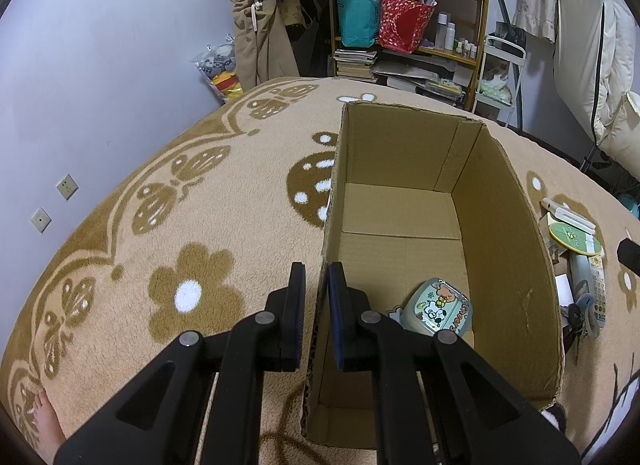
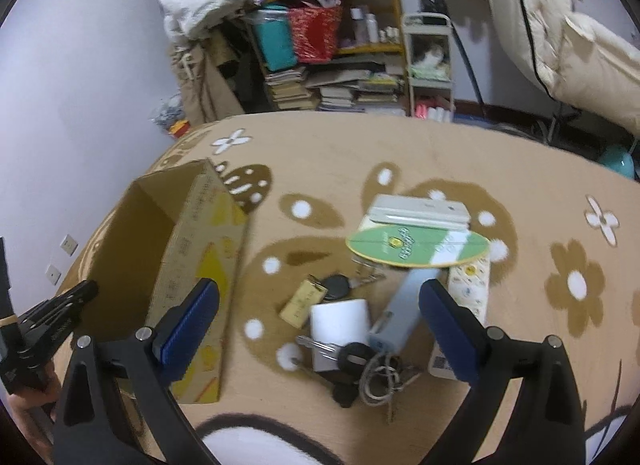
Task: Organize rigid objects
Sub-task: 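Move the right gripper to the light-blue power bank and grasp it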
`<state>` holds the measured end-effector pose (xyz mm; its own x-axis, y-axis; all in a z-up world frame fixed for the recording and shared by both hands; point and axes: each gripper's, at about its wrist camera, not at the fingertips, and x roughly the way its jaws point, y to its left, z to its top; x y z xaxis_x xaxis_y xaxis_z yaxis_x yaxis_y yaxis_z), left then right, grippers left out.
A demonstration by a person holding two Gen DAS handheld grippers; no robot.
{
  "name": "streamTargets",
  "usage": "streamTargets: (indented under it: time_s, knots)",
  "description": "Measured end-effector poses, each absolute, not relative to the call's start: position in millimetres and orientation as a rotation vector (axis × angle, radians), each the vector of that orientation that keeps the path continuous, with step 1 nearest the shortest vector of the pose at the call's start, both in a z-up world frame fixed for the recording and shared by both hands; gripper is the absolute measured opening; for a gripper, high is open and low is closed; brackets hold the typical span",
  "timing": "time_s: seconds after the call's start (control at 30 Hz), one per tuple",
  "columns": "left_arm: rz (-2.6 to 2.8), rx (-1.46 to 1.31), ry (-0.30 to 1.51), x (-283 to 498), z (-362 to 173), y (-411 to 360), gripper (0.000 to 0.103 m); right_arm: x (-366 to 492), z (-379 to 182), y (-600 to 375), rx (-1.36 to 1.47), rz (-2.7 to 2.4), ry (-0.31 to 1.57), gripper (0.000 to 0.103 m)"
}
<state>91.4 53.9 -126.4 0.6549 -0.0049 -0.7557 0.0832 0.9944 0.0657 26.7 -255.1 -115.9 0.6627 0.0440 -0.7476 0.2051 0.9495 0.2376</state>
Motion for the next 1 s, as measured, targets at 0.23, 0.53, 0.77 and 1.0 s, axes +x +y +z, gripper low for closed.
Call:
streamTargets:
  time_s: [0.23, 0.53, 0.77, 1.0]
  knots:
    - [-0.05, 0.098, 0.856, 91.4, -126.3, 54.1, 0.01, 23.0, -138.4, -273.0, 0.335, -0.161, 0.916, 0.103]
    - [-0.05, 0.098, 0.856, 91.4, -126.2, 54.0, 0.011, 22.5, -160.7, -279.7, 0.344, -0.202, 0.945, 0.103]
    - [-0.05, 0.099, 0.856, 91.3, -126.3, 54.2, 0.011, 34.6, -169.8, -275.1, 0.326, -0.182, 0.957, 0.086]
    - [-0.055, 0.094, 0.857, 90.8, -125.7, 53.6, 0.011, 48.2, -191.7, -282.8, 0.348, -0.257, 1.023, 0.045]
